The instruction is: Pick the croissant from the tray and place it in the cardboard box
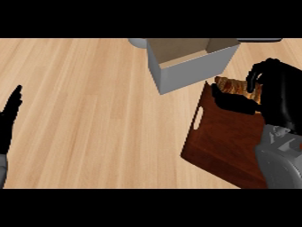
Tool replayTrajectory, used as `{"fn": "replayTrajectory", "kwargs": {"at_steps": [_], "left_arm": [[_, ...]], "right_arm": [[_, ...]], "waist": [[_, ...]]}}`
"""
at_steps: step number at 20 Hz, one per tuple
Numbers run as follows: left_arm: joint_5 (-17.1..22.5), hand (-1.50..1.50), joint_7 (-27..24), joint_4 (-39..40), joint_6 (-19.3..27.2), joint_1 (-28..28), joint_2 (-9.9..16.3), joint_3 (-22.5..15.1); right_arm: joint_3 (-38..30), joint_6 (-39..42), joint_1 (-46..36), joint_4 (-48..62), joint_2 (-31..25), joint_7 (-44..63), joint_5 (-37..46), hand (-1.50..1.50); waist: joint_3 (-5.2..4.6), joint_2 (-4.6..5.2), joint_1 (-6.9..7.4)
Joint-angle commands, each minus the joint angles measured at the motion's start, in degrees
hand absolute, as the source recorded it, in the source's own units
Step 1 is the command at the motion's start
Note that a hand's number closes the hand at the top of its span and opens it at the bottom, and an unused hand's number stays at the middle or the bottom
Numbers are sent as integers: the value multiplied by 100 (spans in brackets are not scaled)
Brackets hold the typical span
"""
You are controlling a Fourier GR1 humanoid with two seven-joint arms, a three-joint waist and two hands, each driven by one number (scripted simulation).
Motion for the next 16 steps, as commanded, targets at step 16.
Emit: {"fn": "replayTrajectory", "kwargs": {"at_steps": [16], "left_arm": [[-58, 0, 7, 101, -167, -281, -88, 85]], "right_arm": [[-1911, -2419, -3812, 5908, 272, -971, -893, 150]], "waist": [[4, 72, 158]]}}
